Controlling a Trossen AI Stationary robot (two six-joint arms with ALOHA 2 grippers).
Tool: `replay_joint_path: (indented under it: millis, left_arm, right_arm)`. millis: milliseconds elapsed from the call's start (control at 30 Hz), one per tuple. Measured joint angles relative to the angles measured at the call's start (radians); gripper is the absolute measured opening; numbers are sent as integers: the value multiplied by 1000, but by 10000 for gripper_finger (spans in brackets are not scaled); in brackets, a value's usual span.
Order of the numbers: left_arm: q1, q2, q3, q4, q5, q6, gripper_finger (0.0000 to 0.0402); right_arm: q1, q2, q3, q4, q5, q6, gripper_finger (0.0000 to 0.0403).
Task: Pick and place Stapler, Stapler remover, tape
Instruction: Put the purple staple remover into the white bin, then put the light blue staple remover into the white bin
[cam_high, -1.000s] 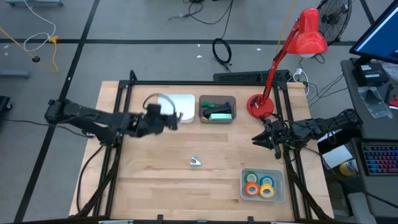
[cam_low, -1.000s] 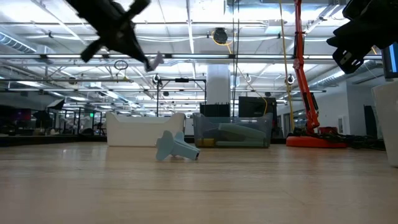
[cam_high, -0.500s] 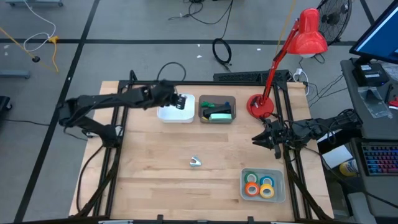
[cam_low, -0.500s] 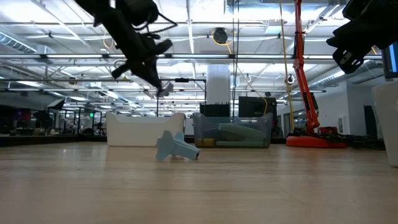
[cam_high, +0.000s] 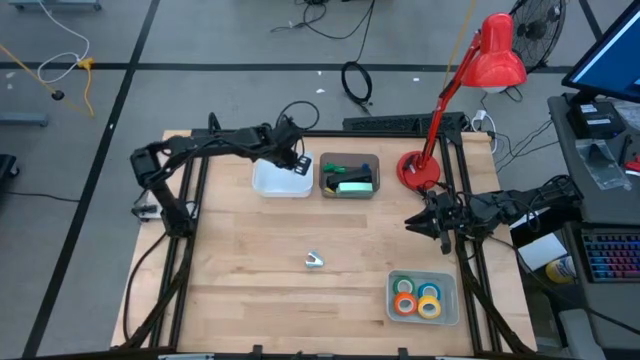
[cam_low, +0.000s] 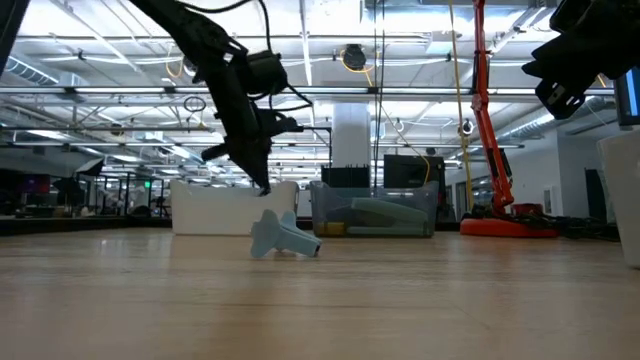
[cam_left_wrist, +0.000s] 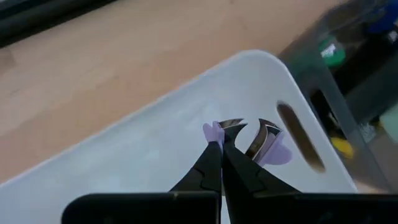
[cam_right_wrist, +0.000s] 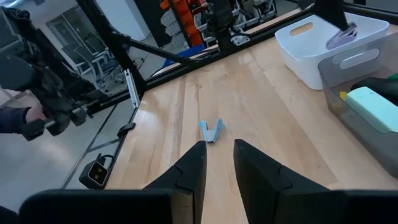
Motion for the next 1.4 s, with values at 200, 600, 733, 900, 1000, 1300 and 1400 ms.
replay_joint_path:
  millis: [200, 600, 733, 900, 1000, 1300, 1400]
  left_arm:
    - [18, 46, 19, -6, 29, -84, 0]
    - [-2, 106, 18, 5, -14, -232, 0]
    - [-7, 129, 19, 28, -23, -254, 0]
    - [-7, 128, 19, 38, -34, -265, 3]
    - [-5, 128, 19, 40, -33, -252, 14]
    - [-4, 128, 19, 62, -10, -209, 67]
    - [0, 121, 19, 59, -5, -189, 94]
  right_arm:
    - [0, 0, 0, 0, 0, 19, 73]
    - [0, 0, 0, 0, 23, 19, 73]
    - [0, 0, 0, 0, 23, 19, 73]
    - [0, 0, 0, 0, 23, 19, 73]
    - [0, 0, 0, 0, 23, 19, 73]
    - [0, 0, 0, 0, 23, 19, 73]
    - [0, 0, 0, 1, 22, 19, 73]
